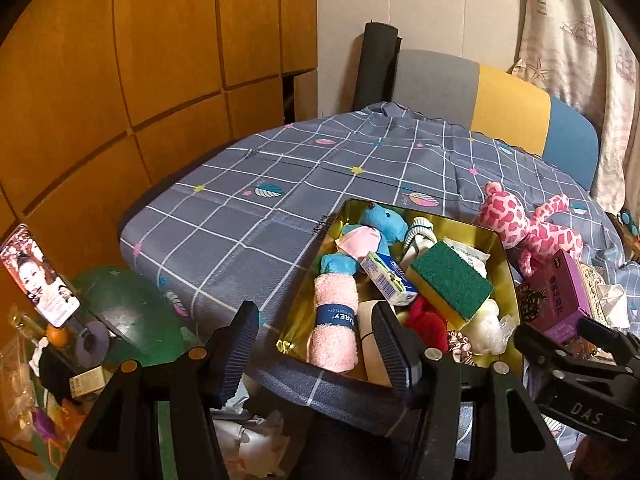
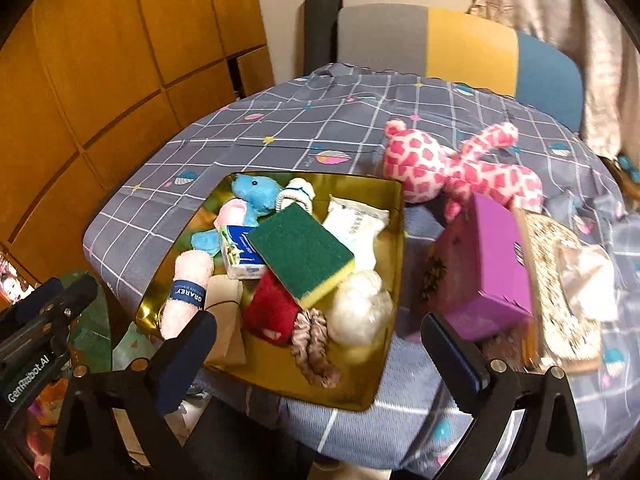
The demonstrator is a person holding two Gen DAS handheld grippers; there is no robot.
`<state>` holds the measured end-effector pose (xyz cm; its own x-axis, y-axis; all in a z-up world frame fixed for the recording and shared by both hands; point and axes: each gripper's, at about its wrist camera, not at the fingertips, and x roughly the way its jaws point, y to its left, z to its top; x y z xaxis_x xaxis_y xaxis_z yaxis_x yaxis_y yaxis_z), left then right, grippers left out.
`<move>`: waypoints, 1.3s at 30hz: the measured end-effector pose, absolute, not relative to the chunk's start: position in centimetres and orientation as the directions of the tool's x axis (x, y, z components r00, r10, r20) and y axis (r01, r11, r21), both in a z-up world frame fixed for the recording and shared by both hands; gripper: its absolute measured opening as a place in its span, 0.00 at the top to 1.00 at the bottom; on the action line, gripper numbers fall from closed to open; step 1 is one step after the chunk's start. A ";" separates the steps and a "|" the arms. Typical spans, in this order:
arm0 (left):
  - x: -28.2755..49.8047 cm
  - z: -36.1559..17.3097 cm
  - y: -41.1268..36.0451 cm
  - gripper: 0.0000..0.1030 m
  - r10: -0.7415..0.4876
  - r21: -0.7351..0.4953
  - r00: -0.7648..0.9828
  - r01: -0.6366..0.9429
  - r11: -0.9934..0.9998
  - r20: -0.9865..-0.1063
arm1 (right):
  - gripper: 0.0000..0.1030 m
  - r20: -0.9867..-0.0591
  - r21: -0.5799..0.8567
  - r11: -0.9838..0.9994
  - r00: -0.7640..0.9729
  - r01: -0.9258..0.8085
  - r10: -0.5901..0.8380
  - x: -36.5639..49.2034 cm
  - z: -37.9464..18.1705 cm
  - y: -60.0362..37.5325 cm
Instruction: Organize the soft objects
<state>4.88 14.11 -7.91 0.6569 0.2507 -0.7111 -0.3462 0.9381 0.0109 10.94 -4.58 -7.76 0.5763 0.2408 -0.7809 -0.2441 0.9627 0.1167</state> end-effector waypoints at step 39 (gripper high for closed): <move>3.6 -6.9 11.5 0.42 0.243 0.088 0.627 -0.269 0.959 -0.740 | 0.00 -0.750 0.037 0.994 0.654 -0.106 0.098 5.3 -4.5 -5.6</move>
